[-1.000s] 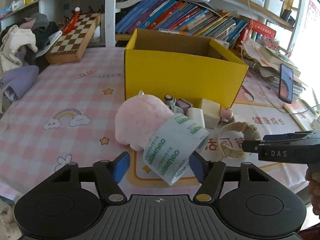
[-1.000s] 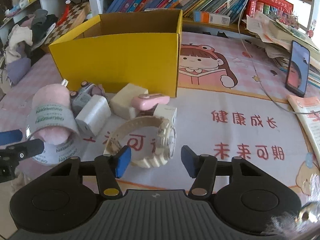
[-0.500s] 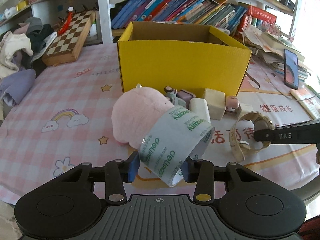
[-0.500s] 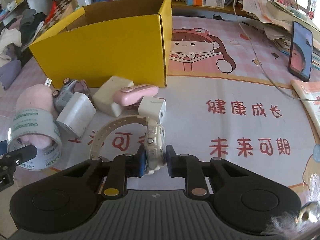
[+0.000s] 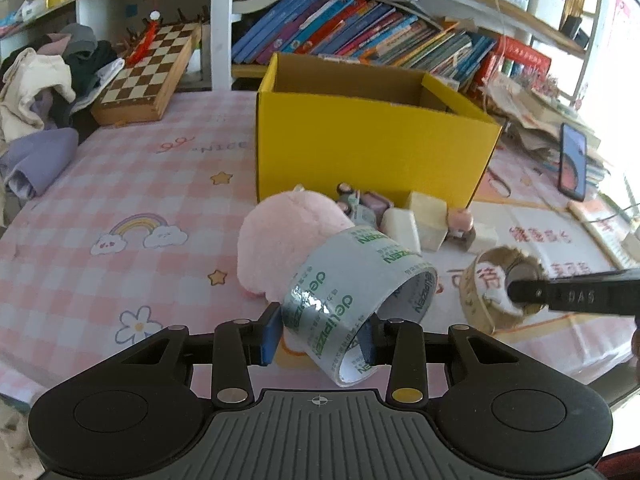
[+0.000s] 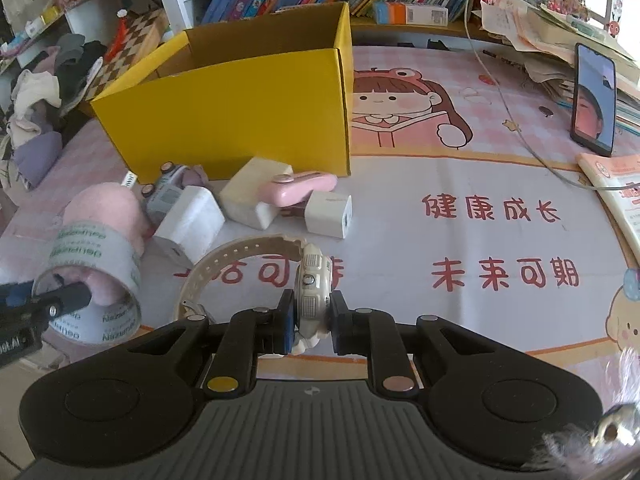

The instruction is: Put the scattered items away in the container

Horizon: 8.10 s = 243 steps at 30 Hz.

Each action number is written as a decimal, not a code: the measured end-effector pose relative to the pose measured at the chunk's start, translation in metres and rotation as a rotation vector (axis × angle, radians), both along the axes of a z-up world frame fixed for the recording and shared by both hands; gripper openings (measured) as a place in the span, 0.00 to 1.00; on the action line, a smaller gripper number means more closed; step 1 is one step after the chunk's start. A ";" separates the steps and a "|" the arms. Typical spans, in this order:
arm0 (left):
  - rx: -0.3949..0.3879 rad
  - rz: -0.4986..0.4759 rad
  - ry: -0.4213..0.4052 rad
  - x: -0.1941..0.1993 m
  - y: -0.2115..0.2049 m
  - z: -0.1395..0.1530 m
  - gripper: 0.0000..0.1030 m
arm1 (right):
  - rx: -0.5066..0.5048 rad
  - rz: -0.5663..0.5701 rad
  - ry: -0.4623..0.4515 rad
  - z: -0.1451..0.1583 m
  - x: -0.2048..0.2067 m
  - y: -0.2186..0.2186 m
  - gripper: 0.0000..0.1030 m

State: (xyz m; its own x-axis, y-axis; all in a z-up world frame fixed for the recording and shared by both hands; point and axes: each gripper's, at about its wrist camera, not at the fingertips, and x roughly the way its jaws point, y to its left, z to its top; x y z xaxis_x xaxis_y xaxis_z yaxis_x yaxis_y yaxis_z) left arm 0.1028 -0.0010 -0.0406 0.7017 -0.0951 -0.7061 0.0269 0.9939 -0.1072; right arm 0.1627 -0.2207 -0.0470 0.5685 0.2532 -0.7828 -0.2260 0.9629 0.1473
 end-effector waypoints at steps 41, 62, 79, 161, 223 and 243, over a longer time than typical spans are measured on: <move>-0.196 0.002 0.049 -0.021 0.021 -0.002 0.02 | 0.034 -0.030 -0.016 0.008 -0.037 -0.003 0.15; -0.228 -0.035 -0.092 -0.042 0.036 0.034 0.02 | 0.053 -0.031 -0.109 0.032 -0.066 0.003 0.15; -0.271 -0.067 -0.156 -0.063 0.050 0.043 0.02 | 0.033 0.010 -0.180 0.051 -0.085 0.028 0.15; 0.303 -0.230 0.000 0.285 -0.006 0.046 0.56 | -0.358 0.608 -0.212 0.041 0.270 0.099 0.39; 0.059 -0.097 -0.266 -0.043 0.028 0.075 0.71 | -0.012 0.053 -0.282 0.072 -0.069 0.028 0.40; 0.096 -0.160 -0.137 -0.067 0.012 0.036 0.81 | -0.073 0.078 -0.220 0.041 -0.097 0.046 0.49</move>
State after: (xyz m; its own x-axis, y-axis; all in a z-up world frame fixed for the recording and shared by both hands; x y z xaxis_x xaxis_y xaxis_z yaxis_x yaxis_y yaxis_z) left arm 0.0355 0.0108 -0.0050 0.7730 -0.1498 -0.6165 0.1924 0.9813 0.0027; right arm 0.0657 -0.1747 -0.0058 0.7081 0.2504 -0.6602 -0.3190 0.9476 0.0173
